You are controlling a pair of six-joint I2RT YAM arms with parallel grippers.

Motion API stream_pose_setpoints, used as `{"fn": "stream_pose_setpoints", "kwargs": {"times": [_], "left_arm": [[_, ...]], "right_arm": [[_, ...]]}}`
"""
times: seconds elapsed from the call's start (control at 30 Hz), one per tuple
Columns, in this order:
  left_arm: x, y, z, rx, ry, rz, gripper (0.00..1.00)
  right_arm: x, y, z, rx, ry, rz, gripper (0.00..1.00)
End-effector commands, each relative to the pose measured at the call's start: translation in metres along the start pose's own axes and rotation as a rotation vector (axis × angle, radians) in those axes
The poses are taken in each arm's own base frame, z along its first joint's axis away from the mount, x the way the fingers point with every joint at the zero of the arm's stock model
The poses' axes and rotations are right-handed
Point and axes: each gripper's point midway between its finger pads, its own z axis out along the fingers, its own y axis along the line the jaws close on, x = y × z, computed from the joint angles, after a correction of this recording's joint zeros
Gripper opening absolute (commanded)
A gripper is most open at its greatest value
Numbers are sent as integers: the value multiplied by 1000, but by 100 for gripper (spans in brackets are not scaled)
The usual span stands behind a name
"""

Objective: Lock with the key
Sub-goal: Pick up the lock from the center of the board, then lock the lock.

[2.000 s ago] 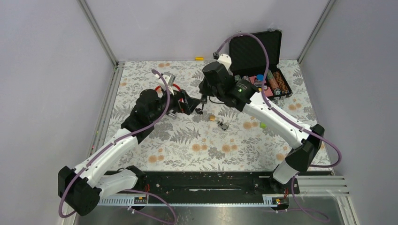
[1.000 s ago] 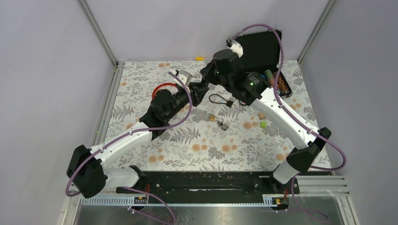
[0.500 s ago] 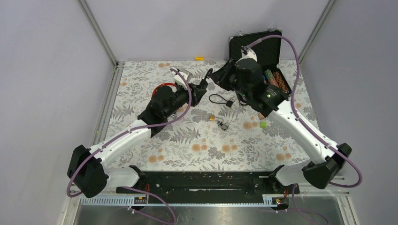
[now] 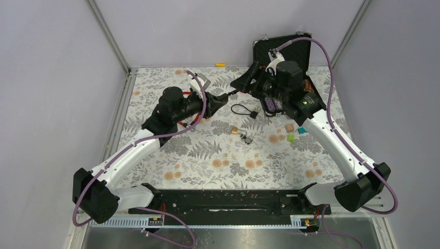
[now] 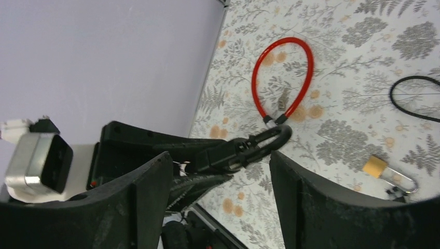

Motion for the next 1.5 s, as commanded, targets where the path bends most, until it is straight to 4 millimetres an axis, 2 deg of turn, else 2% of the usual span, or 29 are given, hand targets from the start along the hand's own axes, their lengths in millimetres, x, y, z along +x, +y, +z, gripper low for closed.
{"fn": "stream_pose_setpoints", "kwargs": {"times": [0.0, 0.2, 0.37, 0.47, 0.63, 0.77, 0.9, 0.97, 1.03, 1.1, 1.17, 1.27, 1.47], "left_arm": [[-77, -12, -19, 31, -217, 152, 0], [-88, -8, -26, -11, -270, 165, 0], [-103, -1, -34, -68, -323, 199, 0], [-113, 0, -38, -84, -350, 200, 0], [-125, -1, -40, -78, -347, 144, 0], [-132, -13, -40, 39, -356, 43, 0], [-140, -22, -44, 165, -378, -89, 0], [-145, -29, -47, 236, -390, -129, 0], [-146, -35, -49, 279, -386, -145, 0], [-143, -36, -48, 298, -361, -152, 0], [-141, -37, -50, 319, -346, -152, 0], [-141, -37, -55, 341, -332, -147, 0], [-145, -49, -67, 418, -305, -113, 0]], "right_arm": [[-6, 24, 0, -56, 40, 80, 76], [-7, 6, 9, 28, 26, 162, 73], [-2, 2, 15, 46, 63, 165, 70], [5, 3, 19, 28, 97, 164, 63], [4, 3, 18, -12, 67, 151, 49], [-3, 10, 21, -119, -8, 101, 34], [-11, 25, 20, -251, -67, -41, 30], [-12, 28, 16, -287, -89, -90, 36], [-15, 30, 12, -312, -102, -129, 52], [-22, 36, 4, -337, -118, -162, 64], [-26, 44, -7, -391, -133, -235, 72], [-28, 55, -24, -466, -131, -355, 75], [-15, 76, -49, -633, -28, -477, 77]]}}
